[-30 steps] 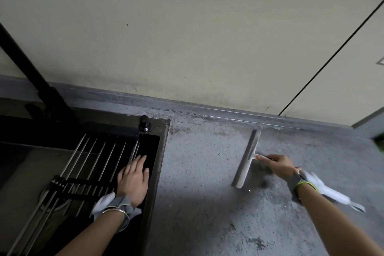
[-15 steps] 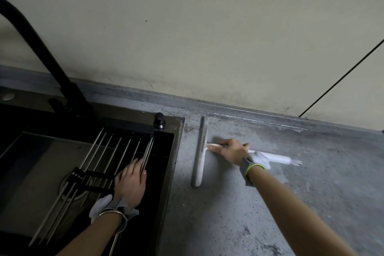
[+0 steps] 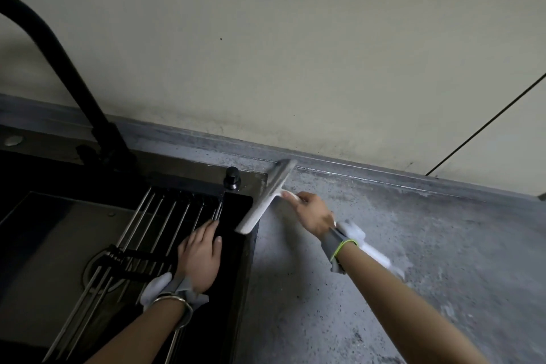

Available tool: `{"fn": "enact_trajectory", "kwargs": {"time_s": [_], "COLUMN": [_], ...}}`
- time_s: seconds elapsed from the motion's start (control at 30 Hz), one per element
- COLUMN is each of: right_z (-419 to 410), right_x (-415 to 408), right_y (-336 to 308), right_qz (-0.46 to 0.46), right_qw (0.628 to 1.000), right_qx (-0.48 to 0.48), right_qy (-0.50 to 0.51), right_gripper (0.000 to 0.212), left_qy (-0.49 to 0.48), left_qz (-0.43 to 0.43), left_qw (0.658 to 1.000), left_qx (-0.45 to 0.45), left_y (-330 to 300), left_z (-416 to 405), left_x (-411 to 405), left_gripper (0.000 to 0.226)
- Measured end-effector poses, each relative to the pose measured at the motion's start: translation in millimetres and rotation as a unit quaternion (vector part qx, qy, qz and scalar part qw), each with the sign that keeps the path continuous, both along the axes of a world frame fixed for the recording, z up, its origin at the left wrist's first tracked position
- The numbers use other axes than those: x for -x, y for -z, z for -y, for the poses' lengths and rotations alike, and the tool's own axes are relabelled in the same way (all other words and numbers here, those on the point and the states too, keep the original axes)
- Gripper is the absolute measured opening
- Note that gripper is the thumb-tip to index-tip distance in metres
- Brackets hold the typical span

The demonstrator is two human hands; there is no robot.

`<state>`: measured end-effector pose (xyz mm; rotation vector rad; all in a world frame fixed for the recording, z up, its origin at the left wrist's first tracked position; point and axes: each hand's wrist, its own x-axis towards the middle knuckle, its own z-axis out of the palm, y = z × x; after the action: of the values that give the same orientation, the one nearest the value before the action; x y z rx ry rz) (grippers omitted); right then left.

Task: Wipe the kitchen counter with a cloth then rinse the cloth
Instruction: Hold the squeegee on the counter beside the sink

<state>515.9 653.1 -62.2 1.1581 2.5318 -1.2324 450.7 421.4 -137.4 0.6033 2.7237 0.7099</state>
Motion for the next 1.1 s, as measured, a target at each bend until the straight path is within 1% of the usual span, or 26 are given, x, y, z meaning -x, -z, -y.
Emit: {"fn": "enact_trajectory", "kwargs": {"time_s": [0.1, 0.2, 0.4, 0.47, 0.6, 0.7, 0.73, 0.8, 0.87, 0.93, 1.0, 1.1], "right_z": [-12.4, -25.0, -38.1, -41.1, -40.4, -38.6, -39.0, -39.1, -38.3, -33.4, -24.2, -6.5], "right_x": [-6.4, -12.4, -0.2, 12.2, 28.5, 38.4, 41.1, 41.6, 39.0, 37.9, 34.4, 19.2], "right_y": [-4.0, -1.3, 8.3, 12.7, 19.6, 24.6, 26.3, 28.1, 26.3, 22.3, 15.2, 3.1], "right_qz": [-0.013, 0.020, 0.058, 0.084, 0.105, 0.091, 0.090, 0.098, 0.101, 0.085, 0.073, 0.092], "right_qw": [0.998, 0.989, 0.972, 0.964, 0.965, 0.973, 0.974, 0.974, 0.974, 0.979, 0.985, 0.986], "right_qx": [0.001, -0.031, -0.022, -0.023, -0.034, -0.032, -0.026, -0.029, -0.048, -0.044, -0.027, -0.035], "right_qy": [0.068, 0.140, 0.228, 0.250, 0.239, 0.210, 0.205, 0.203, 0.198, 0.179, 0.157, 0.135], "right_gripper": [0.038, 0.034, 0.036, 0.037, 0.033, 0.034, 0.035, 0.039, 0.038, 0.036, 0.035, 0.044], "left_qy": [0.036, 0.106, 0.242, 0.265, 0.269, 0.281, 0.281, 0.281, 0.278, 0.265, 0.238, 0.179], "left_qz": [-0.027, -0.047, -0.085, -0.089, -0.175, -0.107, -0.098, -0.111, -0.106, -0.109, -0.113, -0.108], "left_qw": [0.999, 0.993, 0.966, 0.960, 0.946, 0.952, 0.953, 0.950, 0.952, 0.956, 0.964, 0.978], "left_qx": [-0.027, -0.037, 0.001, 0.022, 0.035, 0.054, 0.062, 0.080, 0.074, 0.062, 0.040, 0.012], "left_y": [-8.4, -15.7, -20.3, -20.5, -25.2, -16.3, -14.5, -13.8, -13.7, -12.8, -13.2, -13.2], "left_z": [-20.3, -38.4, -62.1, -68.6, -70.7, -70.4, -71.5, -72.5, -72.9, -72.1, -72.2, -69.4], "left_x": [-3.6, -5.1, -5.6, -4.2, -0.7, 2.1, 2.3, 0.7, -0.9, -1.1, -1.3, 3.7], "left_gripper": [0.042, 0.043, 0.046, 0.047, 0.043, 0.044, 0.045, 0.046, 0.046, 0.045, 0.043, 0.041]}}
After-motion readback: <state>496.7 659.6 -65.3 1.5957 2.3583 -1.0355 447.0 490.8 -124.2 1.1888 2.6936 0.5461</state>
